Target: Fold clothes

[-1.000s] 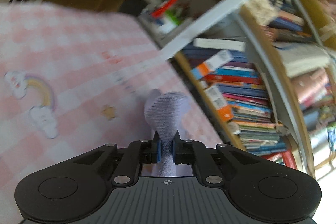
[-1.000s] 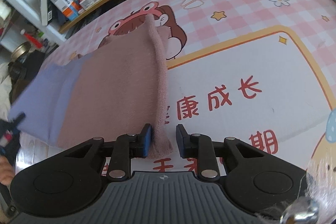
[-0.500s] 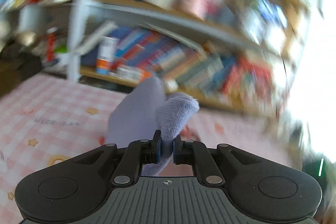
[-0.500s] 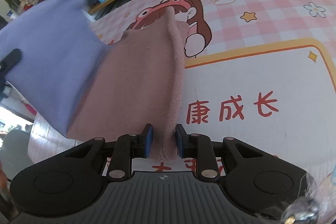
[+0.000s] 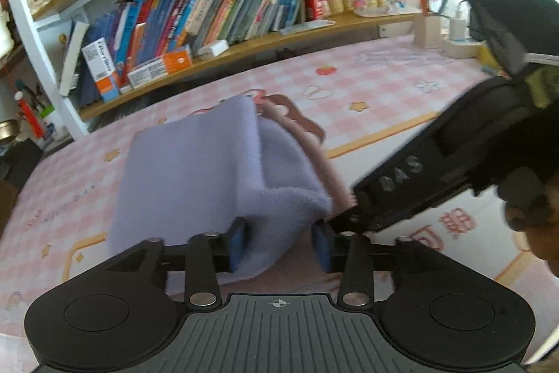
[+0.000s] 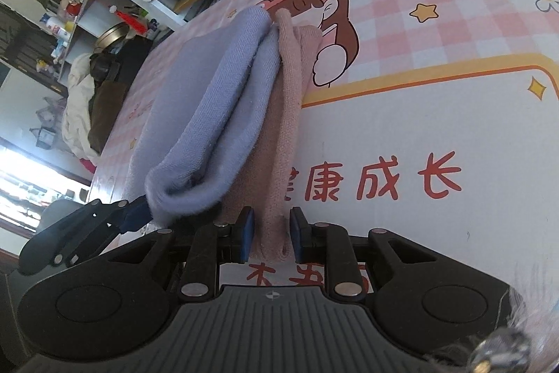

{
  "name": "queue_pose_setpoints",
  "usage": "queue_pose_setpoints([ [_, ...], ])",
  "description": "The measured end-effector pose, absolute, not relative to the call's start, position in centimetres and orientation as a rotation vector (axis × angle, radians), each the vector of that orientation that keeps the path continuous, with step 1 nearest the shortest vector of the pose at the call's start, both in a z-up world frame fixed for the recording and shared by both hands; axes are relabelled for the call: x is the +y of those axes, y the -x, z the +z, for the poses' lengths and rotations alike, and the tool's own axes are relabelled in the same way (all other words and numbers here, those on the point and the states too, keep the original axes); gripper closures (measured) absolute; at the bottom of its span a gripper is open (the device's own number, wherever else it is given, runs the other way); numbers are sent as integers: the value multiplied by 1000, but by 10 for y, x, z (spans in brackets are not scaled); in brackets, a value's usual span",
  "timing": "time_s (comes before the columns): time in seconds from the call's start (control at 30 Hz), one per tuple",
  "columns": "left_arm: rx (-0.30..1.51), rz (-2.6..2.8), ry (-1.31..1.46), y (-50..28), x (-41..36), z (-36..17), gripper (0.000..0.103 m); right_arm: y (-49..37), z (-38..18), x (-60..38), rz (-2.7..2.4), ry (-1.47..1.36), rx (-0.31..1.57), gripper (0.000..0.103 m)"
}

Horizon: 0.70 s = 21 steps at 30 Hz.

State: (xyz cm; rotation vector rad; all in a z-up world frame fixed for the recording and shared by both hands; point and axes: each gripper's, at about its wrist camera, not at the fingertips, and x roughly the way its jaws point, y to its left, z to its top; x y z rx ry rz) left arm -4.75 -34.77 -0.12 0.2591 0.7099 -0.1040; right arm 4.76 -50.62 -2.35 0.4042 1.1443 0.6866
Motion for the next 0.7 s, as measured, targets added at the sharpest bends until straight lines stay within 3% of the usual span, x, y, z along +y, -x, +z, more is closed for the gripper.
queue_pose_setpoints([
  [0.27,730,-174,-92,59,-325,0,54,-53,-10,-523,676,-417,1094,63],
  [0.57,507,-66,140,78,-264,55,54,-58,27,-526,723,-405,965,58],
  [0.7,496,78,147,79,-241,57,54,-57,38,-505,798,-345,935,45],
])
